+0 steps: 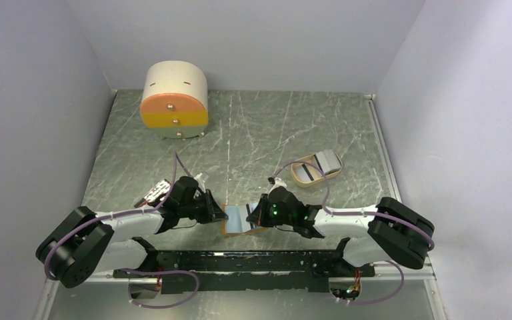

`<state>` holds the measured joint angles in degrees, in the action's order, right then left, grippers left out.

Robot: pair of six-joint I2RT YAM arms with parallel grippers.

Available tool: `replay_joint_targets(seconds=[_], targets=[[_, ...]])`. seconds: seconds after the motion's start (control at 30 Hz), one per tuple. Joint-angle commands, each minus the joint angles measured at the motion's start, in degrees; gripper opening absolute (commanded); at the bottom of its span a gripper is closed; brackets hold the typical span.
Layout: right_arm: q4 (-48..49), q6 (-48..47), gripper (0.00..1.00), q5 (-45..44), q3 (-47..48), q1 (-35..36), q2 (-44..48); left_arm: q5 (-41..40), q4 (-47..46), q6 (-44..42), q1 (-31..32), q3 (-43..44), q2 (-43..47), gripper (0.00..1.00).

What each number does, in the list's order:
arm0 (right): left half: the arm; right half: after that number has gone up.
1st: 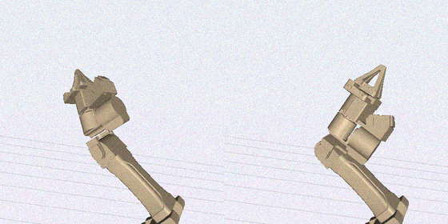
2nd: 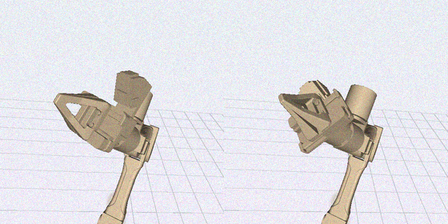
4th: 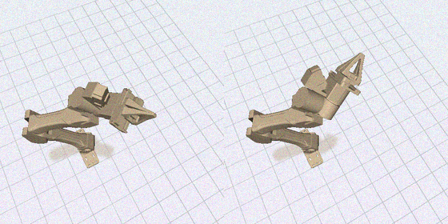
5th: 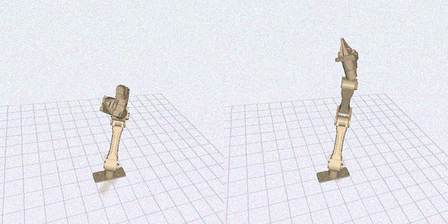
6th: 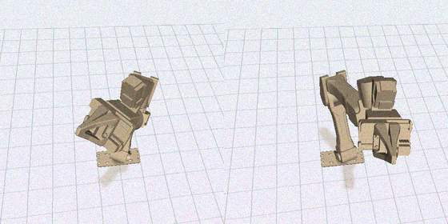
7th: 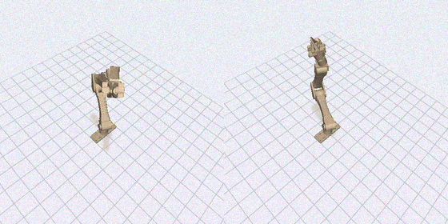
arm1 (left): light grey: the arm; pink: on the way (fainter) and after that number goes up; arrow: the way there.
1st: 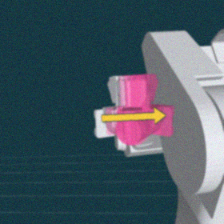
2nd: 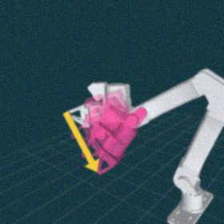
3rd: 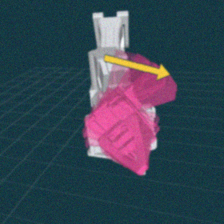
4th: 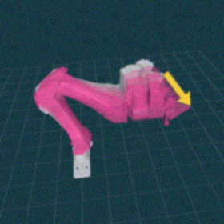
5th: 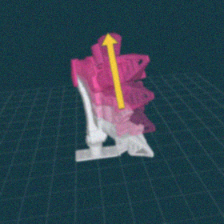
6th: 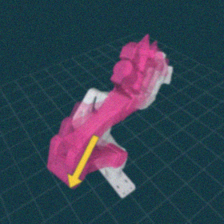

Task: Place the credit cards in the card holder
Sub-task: Insert the credit card into the card holder.

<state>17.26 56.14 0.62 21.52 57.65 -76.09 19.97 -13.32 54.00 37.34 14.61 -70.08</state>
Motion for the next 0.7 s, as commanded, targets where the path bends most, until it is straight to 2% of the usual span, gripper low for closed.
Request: replay_joint_targets(seconds=[0.0,0.4,0.67], targets=[[2.11,2.50,0.00,-1.32,-2.29,-0.28,-0.16,-3.08,3.32,-0.43,0.27,0.60,0.12,0.13],[2.84,3.55,0.00,-1.89,-4.35,-0.82,0.97,-2.54,2.54,0.05,0.27,-0.18,-0.24,0.15],[10.81,4.55,0.00,0.24,-6.00,-1.07,-0.19,-2.34,2.24,-0.08,0.25,-0.16,-0.65,0.17]])
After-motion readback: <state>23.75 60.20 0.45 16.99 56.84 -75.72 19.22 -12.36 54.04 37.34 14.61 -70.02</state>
